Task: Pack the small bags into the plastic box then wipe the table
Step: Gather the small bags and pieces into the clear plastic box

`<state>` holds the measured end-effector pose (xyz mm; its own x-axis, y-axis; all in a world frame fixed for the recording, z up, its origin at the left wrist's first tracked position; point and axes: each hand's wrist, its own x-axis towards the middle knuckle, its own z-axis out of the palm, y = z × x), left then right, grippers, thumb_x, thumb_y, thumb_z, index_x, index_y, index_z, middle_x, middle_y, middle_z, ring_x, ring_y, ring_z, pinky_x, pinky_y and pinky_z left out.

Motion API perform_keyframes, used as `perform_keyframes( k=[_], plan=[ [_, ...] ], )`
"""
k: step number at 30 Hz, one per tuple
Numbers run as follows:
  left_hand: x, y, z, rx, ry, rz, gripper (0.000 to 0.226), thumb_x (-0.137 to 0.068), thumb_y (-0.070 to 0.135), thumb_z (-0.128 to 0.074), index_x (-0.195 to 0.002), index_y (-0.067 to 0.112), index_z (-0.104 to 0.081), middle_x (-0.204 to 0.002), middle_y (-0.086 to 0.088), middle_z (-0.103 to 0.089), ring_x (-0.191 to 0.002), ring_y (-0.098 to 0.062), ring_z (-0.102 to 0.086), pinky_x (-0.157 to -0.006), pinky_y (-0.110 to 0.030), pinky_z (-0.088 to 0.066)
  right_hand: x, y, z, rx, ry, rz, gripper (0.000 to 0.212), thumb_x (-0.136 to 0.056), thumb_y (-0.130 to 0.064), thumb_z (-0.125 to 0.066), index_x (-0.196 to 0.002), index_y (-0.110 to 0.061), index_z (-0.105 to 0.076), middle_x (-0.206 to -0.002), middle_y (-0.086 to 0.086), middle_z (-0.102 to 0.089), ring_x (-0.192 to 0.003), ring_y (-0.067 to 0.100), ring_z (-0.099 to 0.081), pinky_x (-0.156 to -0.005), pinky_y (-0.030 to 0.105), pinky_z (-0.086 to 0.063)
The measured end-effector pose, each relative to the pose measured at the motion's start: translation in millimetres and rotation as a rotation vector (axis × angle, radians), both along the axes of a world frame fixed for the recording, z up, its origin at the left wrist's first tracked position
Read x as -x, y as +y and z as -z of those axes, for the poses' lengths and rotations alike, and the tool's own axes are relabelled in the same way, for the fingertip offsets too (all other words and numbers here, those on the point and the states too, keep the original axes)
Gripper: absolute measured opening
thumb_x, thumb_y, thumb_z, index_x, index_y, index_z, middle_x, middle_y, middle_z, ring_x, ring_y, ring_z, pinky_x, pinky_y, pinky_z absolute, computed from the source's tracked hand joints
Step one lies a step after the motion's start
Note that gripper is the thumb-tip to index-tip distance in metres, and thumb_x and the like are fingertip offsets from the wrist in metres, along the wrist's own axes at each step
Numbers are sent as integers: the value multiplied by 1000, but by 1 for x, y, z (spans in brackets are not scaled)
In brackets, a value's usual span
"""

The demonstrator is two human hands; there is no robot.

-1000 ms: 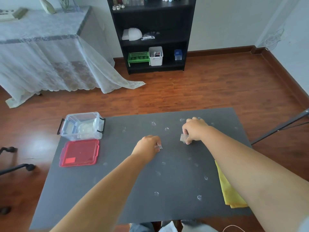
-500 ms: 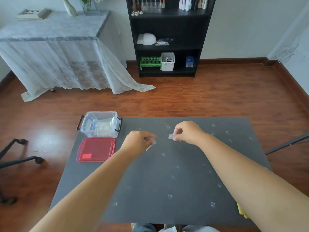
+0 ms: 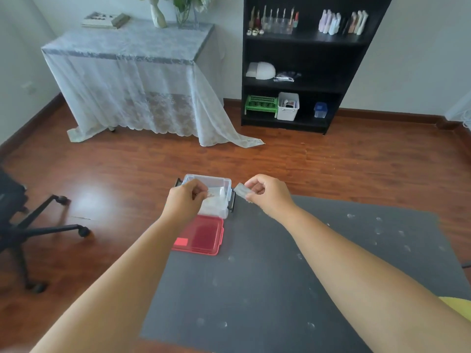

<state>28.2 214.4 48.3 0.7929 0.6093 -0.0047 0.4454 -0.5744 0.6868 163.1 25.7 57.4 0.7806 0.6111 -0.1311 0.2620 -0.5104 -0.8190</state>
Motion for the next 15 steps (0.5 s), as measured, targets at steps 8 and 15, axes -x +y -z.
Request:
perform_keyframes(
  k=[8, 15],
  plan=[
    [-12, 29, 33, -207, 153, -41, 15, -90, 34, -51, -83, 40, -63, -66, 19, -58, -99, -11, -41, -69, -33, -10, 29, 58, 16, -73, 5, 59, 20, -82, -14, -71, -92, -29, -66, -80, -14, -60, -68, 0, -56, -54, 8, -44],
    [-1, 44, 49, -325, 121, 23, 18, -91, 40, -55, -103, 42, -67, -110, 21, -62, -122, -18, -34, -76, -29, -6, 31, 80, 27, 65, -7, 16, 27, -84, -14, -71, -102, -31, -61, -82, -7, -62, -70, 9, -58, -55, 22, -43]
  ],
)
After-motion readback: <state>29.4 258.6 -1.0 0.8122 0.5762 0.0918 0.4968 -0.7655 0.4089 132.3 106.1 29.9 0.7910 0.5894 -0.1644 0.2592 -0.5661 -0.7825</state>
